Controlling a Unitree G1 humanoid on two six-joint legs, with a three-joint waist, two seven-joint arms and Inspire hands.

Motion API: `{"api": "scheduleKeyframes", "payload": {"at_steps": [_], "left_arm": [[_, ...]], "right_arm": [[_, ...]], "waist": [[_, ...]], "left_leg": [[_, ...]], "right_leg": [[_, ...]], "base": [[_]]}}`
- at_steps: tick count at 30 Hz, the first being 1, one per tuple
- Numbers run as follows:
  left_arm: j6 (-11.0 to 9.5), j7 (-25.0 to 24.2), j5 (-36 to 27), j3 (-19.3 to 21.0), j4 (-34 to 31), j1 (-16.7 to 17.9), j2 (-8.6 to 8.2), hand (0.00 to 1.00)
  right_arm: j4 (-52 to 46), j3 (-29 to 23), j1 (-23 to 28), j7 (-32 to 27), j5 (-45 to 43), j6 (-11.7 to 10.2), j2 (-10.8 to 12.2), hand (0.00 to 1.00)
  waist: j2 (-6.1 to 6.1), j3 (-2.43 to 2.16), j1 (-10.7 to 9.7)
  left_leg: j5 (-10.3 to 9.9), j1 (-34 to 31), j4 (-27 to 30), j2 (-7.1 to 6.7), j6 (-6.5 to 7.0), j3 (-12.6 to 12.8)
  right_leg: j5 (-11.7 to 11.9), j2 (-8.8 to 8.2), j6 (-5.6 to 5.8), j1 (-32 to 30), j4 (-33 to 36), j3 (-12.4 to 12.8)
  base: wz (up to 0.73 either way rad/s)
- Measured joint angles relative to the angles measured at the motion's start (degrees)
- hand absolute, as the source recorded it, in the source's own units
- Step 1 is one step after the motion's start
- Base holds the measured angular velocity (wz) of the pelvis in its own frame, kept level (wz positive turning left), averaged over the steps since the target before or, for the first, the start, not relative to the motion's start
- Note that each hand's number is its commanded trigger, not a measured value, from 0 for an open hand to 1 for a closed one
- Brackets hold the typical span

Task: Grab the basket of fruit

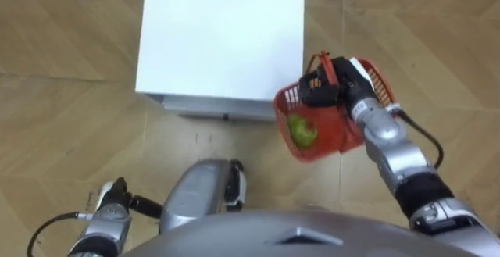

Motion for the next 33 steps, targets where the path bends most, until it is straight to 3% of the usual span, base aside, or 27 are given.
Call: {"api": "scheduleKeyframes", "payload": {"at_steps": [2, 4, 6, 7, 8, 10, 12, 13, 14, 15, 16, 17, 19, 20, 25, 30, 33], "left_arm": [[-0.43, 0.35, 0.04, 0.35, -0.32, -1.08, -0.05, 0.0], [-0.68, 0.34, -0.1, 1.09, -0.97, -1.17, -0.43, 0.0], [-1.6, 0.3, -1.16, 1.1, -1.18, -1.37, -0.84, 0.0], [-2.81, 0.19, -1.2, 1.14, -1.18, -1.38, -0.92, 0.0], [-3.98, 0.22, -2.85, 1.17, -0.5, -1.47, -1.04, 0.0], [-5.25, 0.1, -3.86, 1.15, 0.7, -1.56, -1.18, 0.0], [-6.27, -0.25, -3.73, 0.43, 0.59, -1.18, -1.12, 0.0], [-7.17, -0.43, -3.63, -0.23, 0.36, -0.36, -0.85, 0.0], [-7.81, -0.39, -3.67, -0.68, 0.63, -0.01, -0.42, 0.0], [-7.82, -0.37, -3.69, -0.65, 0.78, 0.53, -0.41, 0.0], [-7.76, -0.29, -3.64, -0.6, 1.47, 1.06, -0.9, 0.0], [-7.81, -0.29, -3.23, -0.66, 1.47, 2.25, -1.28, 0.0], [-7.96, -0.31, -3.19, -0.51, 1.78, 4.04, -1.07, 0.0], [-8.2, -0.21, -3.26, -0.53, 2.79, 4.46, -0.66, 0.0], [-7.72, 0.86, -2.22, -0.67, 3.5, 7.69, -0.36, 0.0], [-7.13, 0.72, -2.1, -0.65, 3.53, 8.42, -0.43, 0.0], [-7.02, 0.56, -2.08, -1.08, 3.62, 7.69, -0.43, 0.0]], "right_arm": [[-0.06, 0.07, 0.05, 0.43, -1.86, 1.13, -0.11, 1.0], [-0.08, 0.23, 0.16, 0.62, -1.87, 1.67, -0.75, 1.0], [-0.2, 0.55, 0.0, 0.67, -1.84, 2.48, -1.43, 1.0], [-0.35, 0.7, -0.62, 0.69, -1.78, 2.68, -1.5, 1.0], [-0.74, 1.33, -0.89, 0.66, -1.8, 3.27, -1.71, 1.0], [-0.92, 2.22, -0.79, 0.67, -1.5, 4.68, -1.8, 1.0], [-1.41, 2.02, -0.38, 0.89, -0.67, 5.73, -1.73, 1.0], [-2.82, 1.88, 0.27, 1.56, -0.61, 5.86, -1.69, 1.0], [-5.83, 1.66, 0.33, 1.94, -0.51, 5.78, -1.69, 1.0], [-7.74, 1.39, 0.35, 1.95, -0.54, 5.63, -1.72, 1.0], [-11.08, 0.45, 1.04, 1.86, -0.5, 5.04, -1.93, 1.0], [-12.79, -0.28, 1.26, 1.68, -0.45, 4.7, -1.54, 1.0], [-13.02, -0.41, 1.06, 1.46, 0.38, 4.16, -1.17, 1.0], [-13.06, -0.39, 1.09, 1.76, 0.72, 4.16, -1.18, 1.0], [-14.49, -0.43, 0.96, 2.68, 0.93, 4.0, -0.4, 1.0], [-15.18, -0.28, 0.85, 2.75, 1.44, 4.01, 0.8, 1.0], [-15.47, 0.19, 0.25, 3.18, 4.19, 4.01, 1.1, 1.0]], "waist": [[0.34, 0.05, 0.38], [0.83, 0.14, 0.23], [1.75, 0.05, 0.15], [2.52, 0.06, 0.71], [3.21, -0.13, 0.67], [3.34, -0.11, 0.26], [3.14, -0.01, -0.29], [3.13, -0.31, -0.38], [2.56, -0.26, 0.13], [2.34, -0.32, 0.07], [2.65, -0.32, -0.79], [3.14, -0.55, -0.96], [3.25, -0.33, -1.05], [3.0, -0.18, -0.84], [1.96, -0.95, -0.17], [1.96, -0.8, 0.89], [2.61, -0.37, 1.05]], "left_leg": [[0.0, 3.04, -1.92, 0.06, 0.0, -0.62], [-0.02, 4.68, -2.46, 0.32, -0.05, -1.42], [-0.16, 5.12, -1.68, 1.53, -0.34, -1.67], [-0.93, 4.84, -1.23, 2.95, -2.26, -1.77], [-1.36, 3.78, -0.53, 4.02, -3.75, -0.89], [-0.31, 5.31, -3.79, 5.18, -4.64, 0.62], [0.71, 8.71, -7.36, 5.77, -5.89, -0.79], [1.07, 9.47, -7.71, 6.84, -6.04, -3.26], [1.17, 9.61, -7.42, 6.91, -6.38, -5.65], [1.09, 9.62, -7.38, 6.75, -6.71, -6.36], [0.77, 10.1, -7.38, 6.75, -7.48, -7.6], [1.1, 11.52, -8.63, 7.22, -8.07, -7.7], [1.81, 14.57, -11.38, 7.73, -8.68, -7.82], [2.06, 15.66, -12.45, 8.01, -8.79, -8.13], [1.97, 15.83, -12.75, 7.89, -8.68, -8.92], [1.72, 15.69, -12.8, 7.66, -8.28, -9.26], [1.72, 15.69, -13.15, 7.61, -8.28, -9.44]], "right_leg": [[-6.79, -1.24, -0.17, -4.75, 2.55, -0.73], [-9.95, -1.55, 0.23, -7.22, -1.53, -0.52], [-14.62, -0.89, 0.73, -7.81, -6.09, -0.35], [-17.2, 1.02, 1.24, -7.31, -12.18, 0.6], [-17.74, 4.0, 1.97, -4.62, -16.66, 0.73], [-16.41, 5.04, 1.95, -3.43, -18.04, -1.59], [-13.02, 5.38, 1.11, -4.57, -13.83, -2.1], [-14.43, 6.8, 0.92, -5.19, -14.62, -1.18], [-16.85, 9.0, 0.67, -5.76, -22.58, 0.72], [-16.78, 9.85, 0.38, -6.29, -27.2, 1.87], [-14.77, 10.56, -1.3, -5.7, -31.8, 2.01], [-14.01, 10.74, -2.12, -2.75, -34.07, -0.64], [-12.93, 11.79, -2.51, 1.43, -37.63, -2.42], [-12.58, 12.29, -2.5, 3.5, -39.27, -2.93], [-11.52, 13.34, -1.87, 5.91, -43.05, -3.76], [-10.79, 13.43, -1.38, 6.81, -44.7, -4.11], [-10.76, 13.44, -1.36, 6.96, -44.92, -4.43]], "base": [[-0.17], [-0.18], [-0.26], [-0.44], [-0.4], [0.12], [0.53], [0.28], [0.17], [0.26], [0.44], [0.47], [0.29], [0.24], [0.14], [0.05], [0.05]]}}
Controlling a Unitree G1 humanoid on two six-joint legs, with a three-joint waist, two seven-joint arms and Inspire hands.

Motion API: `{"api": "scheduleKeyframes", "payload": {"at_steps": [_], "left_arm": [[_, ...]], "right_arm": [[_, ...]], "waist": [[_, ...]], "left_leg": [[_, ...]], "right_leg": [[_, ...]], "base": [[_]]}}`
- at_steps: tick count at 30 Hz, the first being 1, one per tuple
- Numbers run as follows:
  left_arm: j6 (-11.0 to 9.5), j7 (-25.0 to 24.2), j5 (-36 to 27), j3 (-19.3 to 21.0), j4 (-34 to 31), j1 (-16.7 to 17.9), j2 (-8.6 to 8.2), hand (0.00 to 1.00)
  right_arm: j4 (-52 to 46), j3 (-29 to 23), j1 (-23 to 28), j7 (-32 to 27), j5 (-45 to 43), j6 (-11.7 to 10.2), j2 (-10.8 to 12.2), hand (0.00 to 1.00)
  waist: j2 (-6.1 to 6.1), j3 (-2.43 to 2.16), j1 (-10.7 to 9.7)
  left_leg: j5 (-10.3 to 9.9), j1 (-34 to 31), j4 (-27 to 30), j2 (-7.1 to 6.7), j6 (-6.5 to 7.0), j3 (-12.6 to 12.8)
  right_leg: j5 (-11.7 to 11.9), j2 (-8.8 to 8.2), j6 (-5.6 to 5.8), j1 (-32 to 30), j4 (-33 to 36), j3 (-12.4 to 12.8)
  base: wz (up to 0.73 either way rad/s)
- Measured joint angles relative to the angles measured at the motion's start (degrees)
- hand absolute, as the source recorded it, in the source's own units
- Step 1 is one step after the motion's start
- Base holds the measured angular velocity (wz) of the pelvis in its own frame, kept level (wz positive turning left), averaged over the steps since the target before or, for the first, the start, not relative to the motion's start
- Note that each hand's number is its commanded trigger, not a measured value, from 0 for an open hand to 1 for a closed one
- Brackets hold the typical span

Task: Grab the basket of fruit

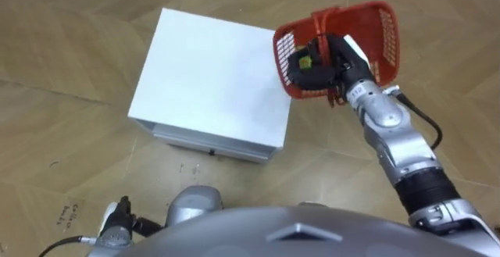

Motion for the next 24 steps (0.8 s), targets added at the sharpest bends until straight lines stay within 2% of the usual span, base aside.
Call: {"api": "scheduleKeyframes", "payload": {"at_steps": [4, 7, 9, 11, 14, 19, 20, 21, 22, 24], "left_arm": [[0.61, 0.07, 2.57, -0.33, -0.15, -0.61, -0.03, 0.0], [1.46, 0.08, 3.69, -1.12, -0.04, -0.98, 0.09, 0.0], [1.59, 0.05, 4.38, -1.5, 0.22, -1.28, 0.18, 0.0], [2.04, -0.35, 5.82, -1.67, 0.25, -1.18, 0.12, 0.0], [2.37, -0.34, 6.2, -1.56, 0.45, -1.13, 0.15, 0.0], [2.7, -0.41, 6.2, -1.29, 0.37, -0.06, 0.1, 0.0], [2.71, -0.55, 6.19, -1.29, 0.37, 0.28, 0.07, 0.0], [2.72, -0.68, 6.19, -1.29, 0.38, 0.37, 0.07, 0.0], [2.77, -1.15, 6.22, -1.26, 0.37, 0.58, 0.07, 0.0], [2.78, -1.5, 6.22, -1.26, 0.37, 0.76, 0.07, 0.0]], "right_arm": [[-0.08, 2.81, -0.24, 0.49, 2.53, 0.01, 0.18, 1.0], [-0.07, 5.37, -0.96, 0.89, 3.42, 0.01, 0.13, 1.0], [0.01, 6.45, -1.06, 1.22, 3.4, 0.01, 0.13, 1.0], [0.38, 6.95, -1.2, 1.7, 3.39, 0.05, 0.15, 1.0], [1.73, 7.1, -2.63, 1.77, 3.39, 0.09, 0.29, 1.0], [5.07, 7.13, -4.75, 1.25, 3.38, 0.09, 0.37, 1.0], [5.22, 7.12, -4.77, 1.21, 3.38, 0.09, 0.33, 0.72], [5.22, 7.12, -4.78, 1.21, 3.38, 0.09, 0.33, 0.09], [5.25, 7.19, -4.77, 1.23, 3.39, 0.09, 0.36, 0.0], [5.3, 7.65, -4.77, 1.25, 3.39, 0.09, 0.4, 0.0]], "waist": [[0.02, 0.21, 0.42], [-1.07, -0.01, 0.73], [-2.01, 0.01, 1.3], [-2.68, -0.01, 2.51], [-2.8, -0.03, 4.26], [-2.61, 0.04, 5.87], [-2.62, 0.04, 6.02], [-2.62, 0.04, 6.03], [-2.63, 0.05, 6.11], [-2.64, 0.04, 6.1]], "left_leg": [[0.09, 0.08, -0.85, 0.12, -0.04, -0.09], [0.09, -0.61, -0.87, 0.05, -0.03, -0.4], [0.09, -0.83, -0.61, 0.02, -0.03, -0.66], [0.08, -0.95, -0.5, -0.06, -0.03, -0.88], [0.08, -0.89, -0.54, -0.23, -0.03, -1.65], [0.16, -1.29, -0.54, -0.47, -0.13, -3.42], [0.16, -1.59, -0.5, -0.49, -0.14, -3.7], [0.17, -1.76, -0.46, -0.53, -0.14, -3.89], [0.18, -1.98, -0.42, -0.66, -0.15, -4.33], [0.19, -2.11, -0.42, -0.76, -0.15, -4.7]], "right_leg": [[-0.01, 0.07, 0.01, -0.17, -0.26, -0.33], [0.0, 0.07, 0.0, -0.39, -0.92, -0.85], [0.0, 0.06, 0.0, -0.4, -1.03, -1.29], [0.02, 0.06, 0.0, -0.4, -1.11, -1.51], [0.12, 0.04, 0.09, 0.13, -2.16, -2.65], [0.12, 0.05, 0.1, 0.89, -3.09, -4.4], [0.12, 0.05, 0.1, 0.82, -3.09, -4.73], [0.12, 0.04, 0.1, 0.74, -3.1, -4.89], [0.12, -0.02, 0.1, 0.7, -3.11, -5.28], [0.12, -0.09, 0.1, 0.73, -3.1, -5.66]], "base": [[0.0], [0.07], [0.14], [0.06], [0.1], [0.19], [0.14], [0.17], [0.16], [0.12]]}}
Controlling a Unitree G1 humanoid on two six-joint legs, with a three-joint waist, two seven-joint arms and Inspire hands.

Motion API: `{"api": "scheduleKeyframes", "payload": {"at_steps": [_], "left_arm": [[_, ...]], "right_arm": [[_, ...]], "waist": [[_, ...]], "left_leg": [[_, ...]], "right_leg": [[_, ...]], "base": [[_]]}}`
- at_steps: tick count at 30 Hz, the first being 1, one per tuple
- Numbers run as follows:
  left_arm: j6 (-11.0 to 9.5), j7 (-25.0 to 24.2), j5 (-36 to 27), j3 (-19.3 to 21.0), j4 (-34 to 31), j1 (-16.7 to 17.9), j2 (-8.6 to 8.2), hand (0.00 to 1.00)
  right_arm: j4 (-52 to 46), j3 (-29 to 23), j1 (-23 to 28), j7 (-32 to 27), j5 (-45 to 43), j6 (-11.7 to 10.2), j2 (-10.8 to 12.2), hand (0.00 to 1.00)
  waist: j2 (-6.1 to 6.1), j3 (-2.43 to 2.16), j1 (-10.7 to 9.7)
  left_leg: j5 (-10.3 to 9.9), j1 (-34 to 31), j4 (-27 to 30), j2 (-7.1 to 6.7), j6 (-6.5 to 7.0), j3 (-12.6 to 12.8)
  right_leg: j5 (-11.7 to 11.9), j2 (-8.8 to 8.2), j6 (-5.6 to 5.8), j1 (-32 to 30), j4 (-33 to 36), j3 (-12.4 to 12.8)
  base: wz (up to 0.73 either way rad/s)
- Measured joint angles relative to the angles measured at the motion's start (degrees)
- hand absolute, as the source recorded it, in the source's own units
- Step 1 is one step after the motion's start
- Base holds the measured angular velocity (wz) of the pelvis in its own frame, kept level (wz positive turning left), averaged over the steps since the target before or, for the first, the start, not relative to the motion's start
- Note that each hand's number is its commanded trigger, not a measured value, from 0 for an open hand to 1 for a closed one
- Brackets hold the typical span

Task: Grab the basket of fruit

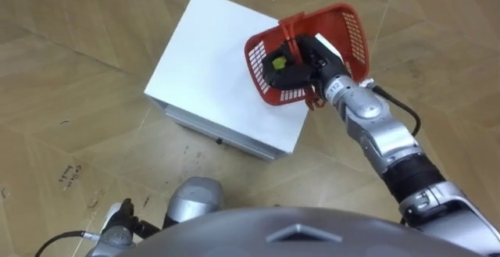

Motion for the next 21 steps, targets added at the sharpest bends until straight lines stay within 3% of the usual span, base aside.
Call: {"api": "scheduleKeyframes", "payload": {"at_steps": [6, 16, 21], "left_arm": [[-0.14, -0.98, 0.07, -0.02, -0.52, 0.05, -0.07, 0.0], [0.12, -1.25, 1.86, -0.08, -1.39, 0.07, -0.09, 0.0], [0.1, -1.22, 1.84, -0.11, -1.41, 0.07, -0.09, 0.0]], "right_arm": [[5.76, 1.21, -0.83, 0.78, 0.01, -0.12, 1.76, 0.0], [6.55, 3.39, -1.37, 2.08, 2.06, -0.15, 1.75, 0.0], [7.39, 4.31, -1.37, 2.65, 2.34, -0.17, 1.75, 0.0]], "waist": [[-0.13, 0.07, 0.06], [-1.03, 0.5, 1.32], [-1.47, 0.35, 1.33]], "left_leg": [[0.0, -0.08, 0.0, -0.15, 0.0, -0.93], [0.0, -0.11, -0.04, -0.14, 0.0, -1.25], [0.0, -0.03, -0.04, -0.15, 0.0, -1.22]], "right_leg": [[0.0, -0.03, 0.0, 0.29, 0.01, -0.81], [-0.01, -0.05, 0.01, 0.44, 0.02, -1.64], [-0.01, -0.07, 0.01, 0.57, 0.02, -1.61]], "base": [[0.07], [0.01], [0.0]]}}
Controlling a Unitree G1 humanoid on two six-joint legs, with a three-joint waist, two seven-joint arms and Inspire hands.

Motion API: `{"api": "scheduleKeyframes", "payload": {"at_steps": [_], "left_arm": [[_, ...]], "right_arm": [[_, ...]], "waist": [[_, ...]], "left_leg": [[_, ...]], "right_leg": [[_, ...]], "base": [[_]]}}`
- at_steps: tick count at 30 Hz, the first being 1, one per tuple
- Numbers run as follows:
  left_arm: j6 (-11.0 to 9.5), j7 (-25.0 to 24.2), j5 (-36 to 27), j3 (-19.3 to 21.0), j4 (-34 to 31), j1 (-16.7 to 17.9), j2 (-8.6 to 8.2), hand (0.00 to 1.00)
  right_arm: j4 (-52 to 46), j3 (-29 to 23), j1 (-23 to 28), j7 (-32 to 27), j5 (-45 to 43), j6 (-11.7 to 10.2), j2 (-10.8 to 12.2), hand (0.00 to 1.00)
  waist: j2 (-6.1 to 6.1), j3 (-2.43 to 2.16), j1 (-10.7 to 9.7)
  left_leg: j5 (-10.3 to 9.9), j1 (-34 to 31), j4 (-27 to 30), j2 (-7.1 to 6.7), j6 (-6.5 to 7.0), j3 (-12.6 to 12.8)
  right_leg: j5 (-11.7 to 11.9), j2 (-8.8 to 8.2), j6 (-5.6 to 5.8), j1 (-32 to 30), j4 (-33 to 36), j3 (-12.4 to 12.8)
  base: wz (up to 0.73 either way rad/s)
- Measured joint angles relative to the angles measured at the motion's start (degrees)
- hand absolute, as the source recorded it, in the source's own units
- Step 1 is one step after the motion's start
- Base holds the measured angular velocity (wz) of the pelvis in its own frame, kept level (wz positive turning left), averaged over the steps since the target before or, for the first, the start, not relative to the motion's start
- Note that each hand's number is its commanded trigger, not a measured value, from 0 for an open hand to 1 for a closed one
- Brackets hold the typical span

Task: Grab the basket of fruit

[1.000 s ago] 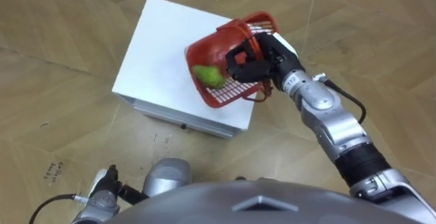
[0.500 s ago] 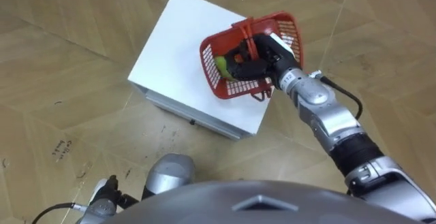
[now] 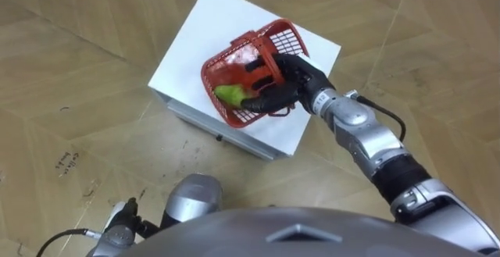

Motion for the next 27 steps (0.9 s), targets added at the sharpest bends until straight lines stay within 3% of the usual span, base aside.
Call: {"api": "scheduleKeyframes", "payload": {"at_steps": [15, 27], "left_arm": [[0.39, 0.05, -0.09, -0.22, 0.33, 0.41, -0.02, 0.0], [1.23, 0.08, -0.09, -0.28, 0.71, 0.1, -0.32, 0.0]], "right_arm": [[-3.97, 1.25, 0.73, 0.12, -7.61, 0.01, -0.02, 0.0], [-5.64, 1.27, 1.45, -0.01, -10.08, 0.02, -0.13, 0.0]], "waist": [[-0.43, -0.41, -0.05], [0.14, -0.19, -0.14]], "left_leg": [[-0.01, 0.32, 0.08, 0.02, 0.0, 0.38], [-0.03, 0.47, 0.05, 0.11, -0.01, 1.27]], "right_leg": [[0.0, 0.0, 0.01, 0.54, 0.09, -0.01], [0.0, -0.03, 0.01, 0.54, 0.09, 0.25]], "base": [[0.0], [-0.03]]}}
